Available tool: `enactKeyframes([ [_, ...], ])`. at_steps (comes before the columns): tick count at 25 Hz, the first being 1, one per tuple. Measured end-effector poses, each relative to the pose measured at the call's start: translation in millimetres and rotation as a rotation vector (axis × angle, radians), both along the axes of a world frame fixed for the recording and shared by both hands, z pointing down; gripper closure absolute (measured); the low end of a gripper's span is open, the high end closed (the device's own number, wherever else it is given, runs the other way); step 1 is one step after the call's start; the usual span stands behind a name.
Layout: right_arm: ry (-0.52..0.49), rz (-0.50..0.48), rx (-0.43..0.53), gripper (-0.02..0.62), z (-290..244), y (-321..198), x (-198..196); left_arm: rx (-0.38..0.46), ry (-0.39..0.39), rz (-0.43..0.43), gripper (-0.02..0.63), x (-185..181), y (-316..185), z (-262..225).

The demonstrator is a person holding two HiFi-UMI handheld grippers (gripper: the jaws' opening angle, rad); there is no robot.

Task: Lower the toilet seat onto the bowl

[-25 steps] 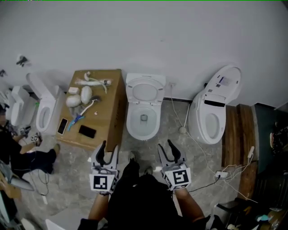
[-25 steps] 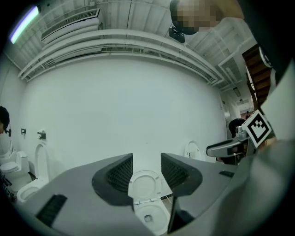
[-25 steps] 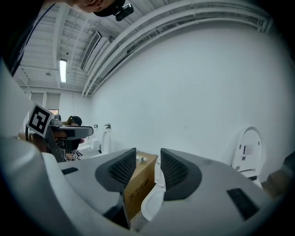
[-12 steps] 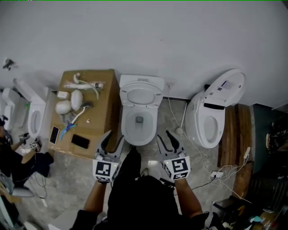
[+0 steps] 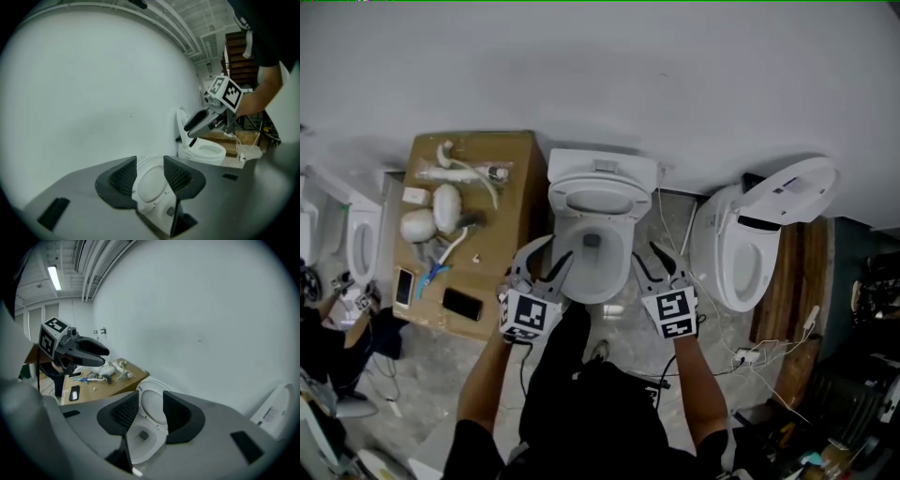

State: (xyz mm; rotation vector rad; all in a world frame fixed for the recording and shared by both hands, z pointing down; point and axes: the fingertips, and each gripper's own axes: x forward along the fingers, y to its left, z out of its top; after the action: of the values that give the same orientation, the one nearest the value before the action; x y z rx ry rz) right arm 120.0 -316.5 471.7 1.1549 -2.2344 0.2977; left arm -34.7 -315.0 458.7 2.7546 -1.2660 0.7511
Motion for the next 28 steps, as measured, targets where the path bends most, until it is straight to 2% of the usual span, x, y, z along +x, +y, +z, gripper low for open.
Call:
enactKeyframes([
  [4,0.109,-0.051,-0.051,0.425,43.9,-45.6,-0.1,-0.003,-0.106,0.058,0.414,9.5,-50.6,44.5],
  [7,0.179,-0.07,-0.066,0.426,75.5,-79.3,-0.3,-0.018,-0.184,0.134,0.414,22.2,-76.2,79.8],
  [11,0.279,-0.097,-0.098,0.431,114.6,-114.9,1.1,-0.054,-0.22,0.221,0.413,33.4,-104.5,120.3],
  [14,0.332,-0.097,-0.103,0.456,138.6,-139.7,3.7,-0.071,-0.26,0.229,0.413,34.7,-130.6,144.4],
  [18,0.388,-0.111,-0.107,0.449,166.2,-160.8,8.3,-0.074,-0.311,0.233,0.413,39.6,-154.4,167.9],
  [25,0.478,-0.106,-0.104,0.448,192.2,-180.1,12.8,-0.087,-0.374,0.269,0.405,37.2,-159.9,190.7],
  [28,0.507,-0.122,-0.101,0.489,195.7,-181.7,12.4,-0.074,-0.37,0.266,0.405,35.4,-163.1,191.9],
])
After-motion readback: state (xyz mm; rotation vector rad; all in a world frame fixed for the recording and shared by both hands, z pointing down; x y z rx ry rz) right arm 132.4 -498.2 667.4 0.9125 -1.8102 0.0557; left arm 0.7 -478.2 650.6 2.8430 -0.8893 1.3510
